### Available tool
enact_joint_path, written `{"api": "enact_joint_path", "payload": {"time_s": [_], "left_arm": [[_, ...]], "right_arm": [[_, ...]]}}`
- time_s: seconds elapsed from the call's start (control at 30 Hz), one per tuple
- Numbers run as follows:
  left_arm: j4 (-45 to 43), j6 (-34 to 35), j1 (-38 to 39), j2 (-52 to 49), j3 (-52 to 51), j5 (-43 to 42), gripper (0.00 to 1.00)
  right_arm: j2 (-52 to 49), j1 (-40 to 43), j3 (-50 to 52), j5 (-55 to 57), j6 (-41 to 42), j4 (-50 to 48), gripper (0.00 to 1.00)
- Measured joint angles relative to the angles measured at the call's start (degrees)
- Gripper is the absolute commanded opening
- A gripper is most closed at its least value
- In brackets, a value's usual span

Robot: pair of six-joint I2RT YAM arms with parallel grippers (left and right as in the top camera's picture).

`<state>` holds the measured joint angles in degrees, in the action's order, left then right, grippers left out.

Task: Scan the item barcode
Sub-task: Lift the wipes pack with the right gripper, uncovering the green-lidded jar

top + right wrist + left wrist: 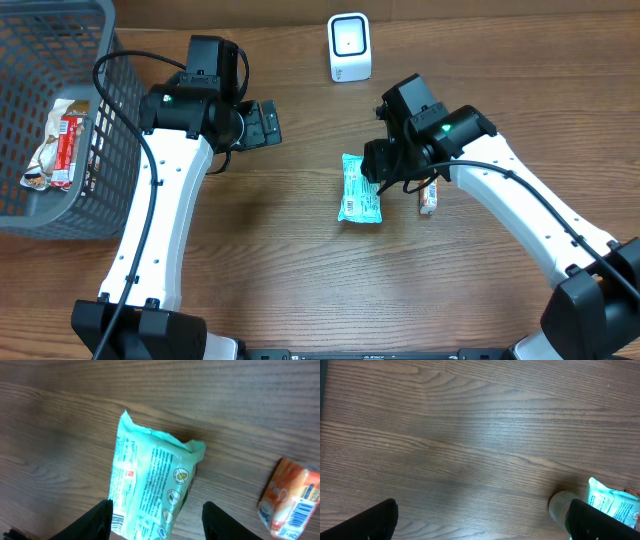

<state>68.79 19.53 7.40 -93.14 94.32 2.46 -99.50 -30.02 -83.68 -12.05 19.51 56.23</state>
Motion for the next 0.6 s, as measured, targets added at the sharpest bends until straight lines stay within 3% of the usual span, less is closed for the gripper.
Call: {"api": "enact_joint_path", "payload": {"time_s": [0.4, 0.6], "left_arm": [[0.02, 0.0, 0.0, 0.0, 0.0, -0.02, 1.0], [0.0, 0.0, 0.0, 0.0, 0.0, -0.02, 1.0]], "right_arm": [[-0.15, 0.0, 9.73, -1.27, 0.28, -9.14, 0.46], [-0.15, 0.0, 11.06, -2.49, 1.2, -11.32, 0.31]]}}
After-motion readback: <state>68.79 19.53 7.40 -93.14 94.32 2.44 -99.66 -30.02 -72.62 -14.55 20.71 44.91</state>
